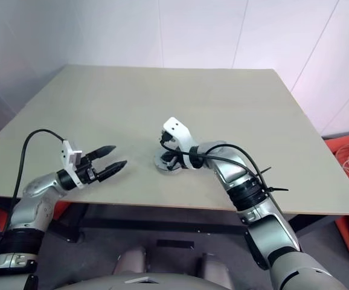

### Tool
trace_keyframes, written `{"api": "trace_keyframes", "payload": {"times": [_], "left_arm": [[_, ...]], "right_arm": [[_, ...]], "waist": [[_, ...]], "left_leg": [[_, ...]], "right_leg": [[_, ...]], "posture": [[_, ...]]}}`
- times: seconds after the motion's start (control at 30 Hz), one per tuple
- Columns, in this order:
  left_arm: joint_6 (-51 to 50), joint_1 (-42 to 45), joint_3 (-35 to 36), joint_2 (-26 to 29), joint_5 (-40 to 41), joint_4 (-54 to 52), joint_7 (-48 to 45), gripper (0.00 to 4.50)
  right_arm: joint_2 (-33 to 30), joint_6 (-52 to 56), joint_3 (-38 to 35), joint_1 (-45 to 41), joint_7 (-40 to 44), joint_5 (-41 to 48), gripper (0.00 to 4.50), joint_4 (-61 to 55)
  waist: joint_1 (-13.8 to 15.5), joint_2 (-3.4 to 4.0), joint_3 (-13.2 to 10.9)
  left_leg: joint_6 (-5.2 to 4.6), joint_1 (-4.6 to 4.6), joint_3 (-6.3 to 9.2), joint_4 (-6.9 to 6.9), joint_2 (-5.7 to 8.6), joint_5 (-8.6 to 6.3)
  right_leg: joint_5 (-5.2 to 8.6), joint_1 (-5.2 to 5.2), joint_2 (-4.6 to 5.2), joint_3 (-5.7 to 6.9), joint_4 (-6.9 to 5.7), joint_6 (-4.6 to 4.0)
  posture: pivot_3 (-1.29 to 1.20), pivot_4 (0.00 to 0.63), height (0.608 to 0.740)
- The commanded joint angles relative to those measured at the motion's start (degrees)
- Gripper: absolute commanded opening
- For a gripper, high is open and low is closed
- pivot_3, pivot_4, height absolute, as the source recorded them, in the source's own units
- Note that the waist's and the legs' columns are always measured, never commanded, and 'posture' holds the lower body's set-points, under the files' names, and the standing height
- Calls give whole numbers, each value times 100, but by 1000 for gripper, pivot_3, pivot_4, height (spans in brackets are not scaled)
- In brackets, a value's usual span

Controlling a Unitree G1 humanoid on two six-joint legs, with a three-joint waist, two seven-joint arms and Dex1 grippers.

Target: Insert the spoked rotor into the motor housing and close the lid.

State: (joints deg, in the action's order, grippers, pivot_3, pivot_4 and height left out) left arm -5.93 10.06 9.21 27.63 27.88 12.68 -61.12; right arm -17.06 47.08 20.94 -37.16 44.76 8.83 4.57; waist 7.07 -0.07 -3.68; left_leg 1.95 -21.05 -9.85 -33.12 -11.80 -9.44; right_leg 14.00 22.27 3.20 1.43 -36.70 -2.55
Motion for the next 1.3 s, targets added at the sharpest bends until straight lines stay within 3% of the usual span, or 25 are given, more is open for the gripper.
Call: {"api": "trace_keyframes", "payload": {"times": [0.03, 0.3, 0.33, 0.43, 0.77, 1.1, 1.3], "left_arm": [[189, 103, 68, 12, 3, -6, -58, 4500], [267, 175, 38, 17, -9, 109, -115, 4500], [270, 186, 35, 18, -10, 122, -123, 4500], [264, 207, 26, 23, -8, 135, -142, 4500], [208, 258, 14, 56, -6, 97, -153, 4500], [176, 251, 24, 81, 6, 40, -131, 4500], [89, 277, 9, 77, 52, 43, -170, 4500]], "right_arm": [[-77, -206, -104, 19, 2, -4, 32, -95], [101, -245, -1211, 196, -24, 819, 32, -405], [88, -263, -1267, 225, -72, 821, 201, -380], [-23, -340, -1253, 316, 104, 903, 979, -401], [-105, -1352, -899, 100, 492, 489, 4460, 465], [-254, -1993, -616, -34, 1119, 230, 4460, 892], [-226, -2654, -331, -68, 1091, -257, 4460, 1365]], "waist": [[5, 0, 0], [9, -2, 1], [9, -2, 1], [5, -2, 1], [-3, -2, 1], [1, -3, 1], [-2, -3, 1]], "left_leg": [[0, 0, 0, 0, 0, 0], [0, -2, -1, 0, 1, 0], [-1, -2, -1, 0, 1, 0], [-1, -3, -1, 0, 0, 0], [0, -1, -3, 0, 0, 0], [-3, -4, -6, -1, 1, -1], [-3, -3, -7, -1, 0, -1]], "right_leg": [[0, 0, 0, 0, 0, -1], [-3, 0, 1, 0, 0, -5], [-6, -1, 1, 0, 1, -11], [-10, 2, 0, 0, 1, -18], [-8, 1, 0, 1, 0, -14], [-11, 1, 0, 1, 2, -21], [-11, 1, 0, 1, 2, -21]], "posture": [[0, 0, 740], [0, 0, 740], [0, 0, 740], [0, 0, 740], [0, 0, 740], [0, 0, 740], [0, 0, 740]]}}
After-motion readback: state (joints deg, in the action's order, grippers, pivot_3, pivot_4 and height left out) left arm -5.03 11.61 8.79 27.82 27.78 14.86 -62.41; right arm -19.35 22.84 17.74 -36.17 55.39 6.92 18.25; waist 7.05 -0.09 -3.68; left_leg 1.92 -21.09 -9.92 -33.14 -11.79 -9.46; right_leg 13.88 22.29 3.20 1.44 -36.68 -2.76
